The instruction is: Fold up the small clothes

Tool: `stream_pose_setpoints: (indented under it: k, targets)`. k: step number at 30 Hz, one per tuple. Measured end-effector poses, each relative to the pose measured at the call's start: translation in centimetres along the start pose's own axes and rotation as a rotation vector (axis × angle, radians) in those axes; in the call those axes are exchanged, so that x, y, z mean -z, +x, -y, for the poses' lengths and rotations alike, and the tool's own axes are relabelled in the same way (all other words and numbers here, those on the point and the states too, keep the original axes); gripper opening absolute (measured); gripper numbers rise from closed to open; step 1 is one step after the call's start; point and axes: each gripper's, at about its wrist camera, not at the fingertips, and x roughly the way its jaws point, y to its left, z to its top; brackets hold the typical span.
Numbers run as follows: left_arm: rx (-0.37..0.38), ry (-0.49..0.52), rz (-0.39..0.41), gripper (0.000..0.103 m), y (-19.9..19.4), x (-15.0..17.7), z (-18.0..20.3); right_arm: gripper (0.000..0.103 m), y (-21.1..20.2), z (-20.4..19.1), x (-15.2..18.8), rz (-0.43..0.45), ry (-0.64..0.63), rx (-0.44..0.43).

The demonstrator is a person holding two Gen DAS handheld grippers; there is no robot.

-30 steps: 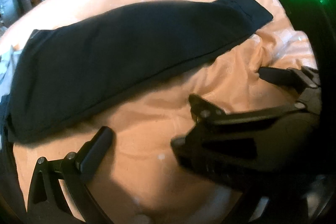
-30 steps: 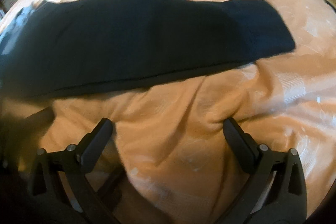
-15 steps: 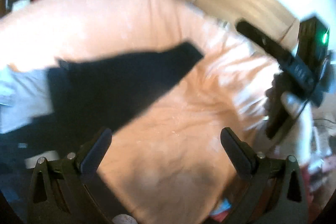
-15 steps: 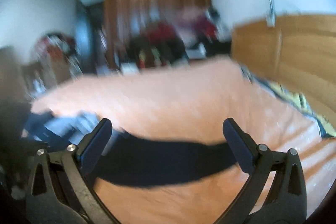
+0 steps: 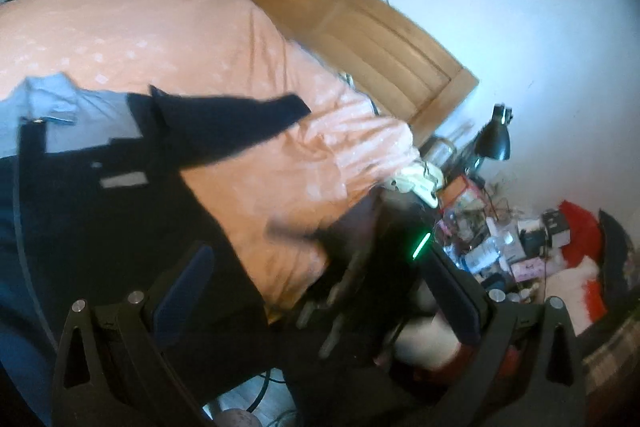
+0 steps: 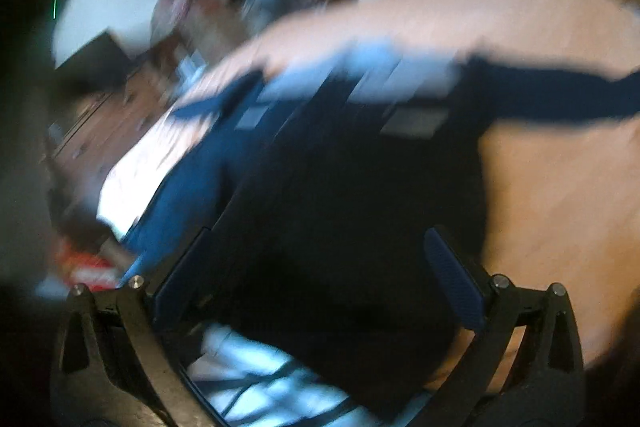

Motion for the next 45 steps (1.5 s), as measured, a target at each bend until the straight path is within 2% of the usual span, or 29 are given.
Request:
stream_pose_setpoints:
  k: [2, 4, 6, 8, 11, 13, 14, 16, 18, 20, 22, 24, 25, 26, 27, 28, 30, 33, 41, 45]
  targets:
    - [-0.044, -0.011, 0.066, 0.103, -3.2, 0.4, -0.9, 0.103, 3.6, -3.1, 3.2, -0.158, -0.034, -0.094]
    - [-0.085, -0.048, 0.124, 0.103, -5.6, 0.4, -2.6, 0.103, 4.9, -5.5, 4.7, -0.225, -0.067, -0.155]
    - [-0.157, -0.104, 0.206, 0.103, -8.5, 0.1, -5.2, 0.103, 6.3, -7.0, 5.2, -0.304, -0.068, -0.226]
    - [-0.22, -0.168, 0.275, 0.103, -11.0, -0.1, -8.0, 0.103, 7.7, -7.0, 5.0, -0.396, -0.057, -0.238]
    - [-0.307, -0.228, 0.344, 0.103, -14.1, 0.5, -11.5, 0.103, 6.9, -6.8, 4.2, -0.402, -0.092, -0.202]
    - [-0.374, -0.217, 0.382, 0.103, -15.7, 1.1, -13.0, 0.103, 5.8, -5.7, 3.4, -0.347, -0.086, -0.162]
    - [-0.435, -0.192, 0.391, 0.103, -16.0, 1.4, -14.1, 0.103, 5.2, -5.3, 2.9, -0.314, -0.075, -0.142]
    - [-0.583, -0.165, 0.34, 0.103, -15.3, 1.6, -16.7, 0.103, 4.4, -3.8, 1.4, -0.234, -0.053, -0.05]
    - [-0.721, -0.143, 0.221, 0.103, -12.9, 2.2, -21.0, 0.103, 4.4, -2.7, -0.2, -0.169, -0.037, 0.072]
    - [-0.802, -0.174, 0.085, 0.103, -10.2, 3.6, -25.6, 0.103, 4.2, -1.5, -0.8, -0.107, -0.023, 0.18]
    - [-0.825, -0.233, -0.009, 0.103, -7.9, 5.5, -29.4, 0.103, 4.1, 0.0, -1.7, -0.05, -0.015, 0.268]
    - [-0.864, -0.329, -0.148, 0.103, -5.5, 8.5, -33.3, 0.103, 5.4, 1.8, -1.4, -0.063, 0.013, 0.325]
    - [-0.883, -0.293, -0.133, 0.103, -4.8, 9.5, -33.5, 0.103, 6.2, 2.4, -0.8, -0.086, 0.029, 0.336]
    - [-0.914, -0.23, -0.085, 0.103, -4.8, 10.0, -32.6, 0.103, 7.2, 3.1, -0.4, -0.121, 0.046, 0.343]
    - [-0.922, -0.222, -0.081, 0.103, -4.7, 10.2, -32.3, 0.103, 8.5, 4.2, 0.7, -0.181, 0.073, 0.346]
    - [-0.92, -0.225, -0.083, 0.103, -4.8, 10.3, -32.4, 0.103, 9.2, 4.5, 1.4, -0.202, 0.082, 0.348]
    - [-0.893, -0.246, -0.078, 0.103, -5.5, 10.3, -33.1, 0.103, 8.8, 4.0, 2.2, -0.132, 0.049, 0.365]
    - [-0.876, -0.255, -0.081, 0.103, -5.4, 10.2, -33.2, 0.103, 7.9, 4.1, 2.7, -0.076, 0.089, 0.363]
    - [-0.875, -0.249, -0.071, 0.103, -5.4, 10.4, -32.2, 0.103, 8.2, 3.7, 3.3, -0.063, 0.08, 0.381]
    - [-0.853, -0.281, -0.062, 0.103, -5.9, 10.3, -32.0, 0.103, 9.1, 4.0, 2.6, -0.084, 0.074, 0.369]
